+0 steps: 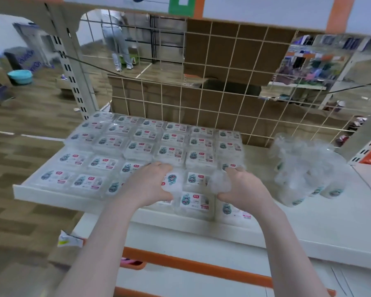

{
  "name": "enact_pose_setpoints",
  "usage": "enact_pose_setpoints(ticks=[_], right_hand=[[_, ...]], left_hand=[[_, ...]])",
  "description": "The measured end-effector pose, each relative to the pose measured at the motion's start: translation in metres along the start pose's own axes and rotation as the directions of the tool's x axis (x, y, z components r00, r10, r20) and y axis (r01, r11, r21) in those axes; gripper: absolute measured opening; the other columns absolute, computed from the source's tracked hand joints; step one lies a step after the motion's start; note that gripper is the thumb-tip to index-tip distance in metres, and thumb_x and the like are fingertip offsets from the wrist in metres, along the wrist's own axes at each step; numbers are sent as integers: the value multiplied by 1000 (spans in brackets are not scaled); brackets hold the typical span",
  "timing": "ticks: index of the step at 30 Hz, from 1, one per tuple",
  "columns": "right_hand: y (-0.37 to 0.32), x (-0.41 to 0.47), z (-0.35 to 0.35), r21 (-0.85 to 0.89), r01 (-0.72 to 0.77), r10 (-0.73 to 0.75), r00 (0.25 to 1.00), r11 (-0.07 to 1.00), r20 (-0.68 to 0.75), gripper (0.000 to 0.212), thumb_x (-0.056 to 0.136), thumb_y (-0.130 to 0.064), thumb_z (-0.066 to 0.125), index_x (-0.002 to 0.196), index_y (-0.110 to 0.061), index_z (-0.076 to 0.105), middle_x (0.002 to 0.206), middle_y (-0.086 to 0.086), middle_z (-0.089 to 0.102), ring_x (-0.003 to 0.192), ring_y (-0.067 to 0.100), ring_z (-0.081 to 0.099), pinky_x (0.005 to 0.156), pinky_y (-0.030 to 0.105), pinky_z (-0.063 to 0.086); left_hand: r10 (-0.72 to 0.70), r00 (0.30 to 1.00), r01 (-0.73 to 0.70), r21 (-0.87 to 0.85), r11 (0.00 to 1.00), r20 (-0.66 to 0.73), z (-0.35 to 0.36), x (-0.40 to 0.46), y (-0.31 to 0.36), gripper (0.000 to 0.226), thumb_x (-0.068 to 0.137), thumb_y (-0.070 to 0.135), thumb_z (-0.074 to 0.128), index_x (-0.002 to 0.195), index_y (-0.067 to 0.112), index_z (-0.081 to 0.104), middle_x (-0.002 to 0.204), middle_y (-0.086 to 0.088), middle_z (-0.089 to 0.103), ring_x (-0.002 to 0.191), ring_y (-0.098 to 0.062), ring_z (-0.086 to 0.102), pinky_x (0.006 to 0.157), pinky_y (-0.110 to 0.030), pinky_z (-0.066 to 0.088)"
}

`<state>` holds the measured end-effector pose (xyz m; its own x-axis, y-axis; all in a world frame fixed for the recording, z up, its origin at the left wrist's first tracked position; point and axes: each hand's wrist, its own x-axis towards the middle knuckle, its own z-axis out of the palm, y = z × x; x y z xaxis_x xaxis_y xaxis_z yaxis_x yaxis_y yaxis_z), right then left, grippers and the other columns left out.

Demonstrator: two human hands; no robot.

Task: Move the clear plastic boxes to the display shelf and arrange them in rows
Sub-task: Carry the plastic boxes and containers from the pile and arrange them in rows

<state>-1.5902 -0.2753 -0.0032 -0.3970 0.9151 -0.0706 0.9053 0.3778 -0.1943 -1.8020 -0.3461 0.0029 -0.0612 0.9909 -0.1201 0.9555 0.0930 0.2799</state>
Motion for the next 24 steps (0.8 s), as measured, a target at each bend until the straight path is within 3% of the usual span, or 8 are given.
enact_pose_setpoints(ticks=[3,6,11,13,15,17,20,24], right_hand=[[-3,8,0,-57,39,-40,999,998,-12,62,75,-46,64,126,-16,46,119,4,52,111,24,47,83,31,36],[-5,13,0,-63,69,-72,997,996,-38,58,75,-46,64,123,-18,50,114,3,53,110,24,46,84,30,35],[4,10,-20,304,79,-43,991,949,-125,62,76,-33,70,132,-22,45,117,1,51,105,18,51,78,24,43],[10,12,-28,441,90,-22,987,893,-157,60,74,-29,73,128,-25,45,112,-3,52,95,13,53,69,23,49],[17,15,-30,582,107,11,981,806,-196,54,73,-24,75,119,-27,47,107,-5,53,89,4,53,63,13,45],[24,17,-26,693,124,34,977,710,-210,52,73,-20,77,113,-31,46,109,-9,55,93,-1,53,71,10,43],[37,15,-12,789,100,47,986,606,-162,57,73,-17,77,118,-30,45,115,-8,56,104,9,56,86,21,46],[55,3,-1,844,105,90,980,526,-178,59,72,-13,78,119,-28,46,118,-6,57,108,12,56,89,26,47]], left_hand=[[10,1000,-11,6,1000,20,1,4,-1,76,78,37,69,144,24,33,146,3,36,132,-16,35,106,-32,34],[6,1000,-6,-4,1000,21,0,7,-1,75,79,36,69,144,25,33,146,4,36,132,-16,36,105,-31,34],[0,1000,0,-32,999,3,-1,10,0,73,79,34,68,143,26,34,143,5,39,129,-15,39,103,-29,36],[-8,1000,8,-37,999,-3,-2,10,1,72,80,34,68,143,25,35,143,5,39,129,-15,39,102,-31,37],[-19,1000,19,-42,999,-7,-2,9,3,72,80,33,68,143,25,35,142,4,39,128,-16,39,102,-32,37],[-25,1000,24,-39,999,-13,-1,8,6,71,80,34,68,142,25,35,142,3,40,127,-17,41,102,-32,38],[-34,999,33,-35,999,-14,1,8,9,72,80,35,68,143,25,35,142,3,40,128,-17,40,103,-32,37],[-48,999,47,-37,998,-13,2,10,14,73,80,35,69,143,24,34,142,2,40,128,-18,40,104,-31,36]])
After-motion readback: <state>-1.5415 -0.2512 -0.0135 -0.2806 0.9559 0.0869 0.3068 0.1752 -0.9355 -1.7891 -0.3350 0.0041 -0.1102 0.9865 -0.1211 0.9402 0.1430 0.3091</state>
